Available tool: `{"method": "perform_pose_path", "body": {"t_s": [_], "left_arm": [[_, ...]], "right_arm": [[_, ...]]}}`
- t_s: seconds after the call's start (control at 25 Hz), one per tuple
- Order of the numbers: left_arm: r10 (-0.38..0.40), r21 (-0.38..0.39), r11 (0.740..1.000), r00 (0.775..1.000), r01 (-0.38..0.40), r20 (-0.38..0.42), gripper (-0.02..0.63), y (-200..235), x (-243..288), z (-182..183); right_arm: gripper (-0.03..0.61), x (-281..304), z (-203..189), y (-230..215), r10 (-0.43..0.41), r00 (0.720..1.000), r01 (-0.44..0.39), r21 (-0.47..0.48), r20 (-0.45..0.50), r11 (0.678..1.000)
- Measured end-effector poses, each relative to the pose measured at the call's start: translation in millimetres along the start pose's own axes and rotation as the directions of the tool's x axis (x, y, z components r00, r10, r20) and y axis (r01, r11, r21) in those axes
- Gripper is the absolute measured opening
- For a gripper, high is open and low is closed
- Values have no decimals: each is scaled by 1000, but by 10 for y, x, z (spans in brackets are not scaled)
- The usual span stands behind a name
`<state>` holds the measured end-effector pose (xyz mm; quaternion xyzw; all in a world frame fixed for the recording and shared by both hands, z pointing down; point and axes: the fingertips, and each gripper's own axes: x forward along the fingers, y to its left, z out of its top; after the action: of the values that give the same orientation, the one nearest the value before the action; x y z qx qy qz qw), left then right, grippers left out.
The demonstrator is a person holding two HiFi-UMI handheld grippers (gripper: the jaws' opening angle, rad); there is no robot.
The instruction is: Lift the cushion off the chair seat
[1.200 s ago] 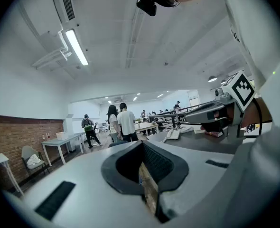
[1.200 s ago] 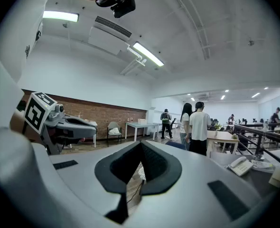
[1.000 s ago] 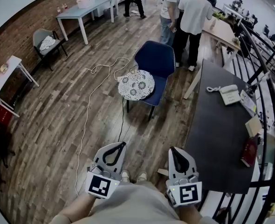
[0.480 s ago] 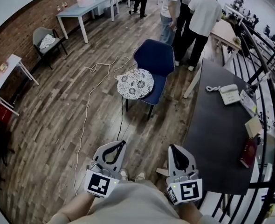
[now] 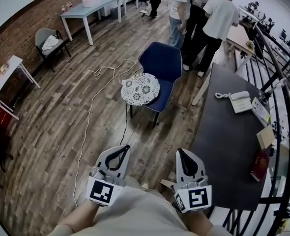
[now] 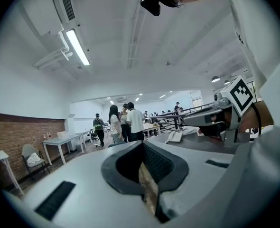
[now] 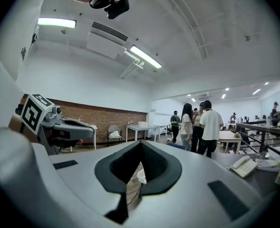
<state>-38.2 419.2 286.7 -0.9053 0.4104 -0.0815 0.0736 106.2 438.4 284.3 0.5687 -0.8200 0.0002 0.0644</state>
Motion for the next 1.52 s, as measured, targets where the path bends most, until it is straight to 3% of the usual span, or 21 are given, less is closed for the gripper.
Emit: {"method": "perform_pose_path", "body": {"t_s": [0.32,0.6,0.76,1.04,1.52], "left_arm": [[17,4,1000,1000,-18,14,5,73,213,-81],[9,-1,1000,1000,-9,23,5,323,726,-284],[-16,-27,999,999,17,41,5,582,1111,-321],[-49,-11,999,999,49,4,5,1185,1764,-471],[-73,-34,997,997,72,-35,5,2261,2756,-734]], "right_arm": [[2,158,-126,-212,-10,1000,10,6,7,1000],[2,556,-243,-503,-47,999,47,-4,15,999],[2,1006,-273,-623,-48,999,48,-6,2,999],[2,1852,-405,-870,-60,997,61,40,-40,997],[2,3321,-232,-1192,-56,995,58,30,-82,998]]}}
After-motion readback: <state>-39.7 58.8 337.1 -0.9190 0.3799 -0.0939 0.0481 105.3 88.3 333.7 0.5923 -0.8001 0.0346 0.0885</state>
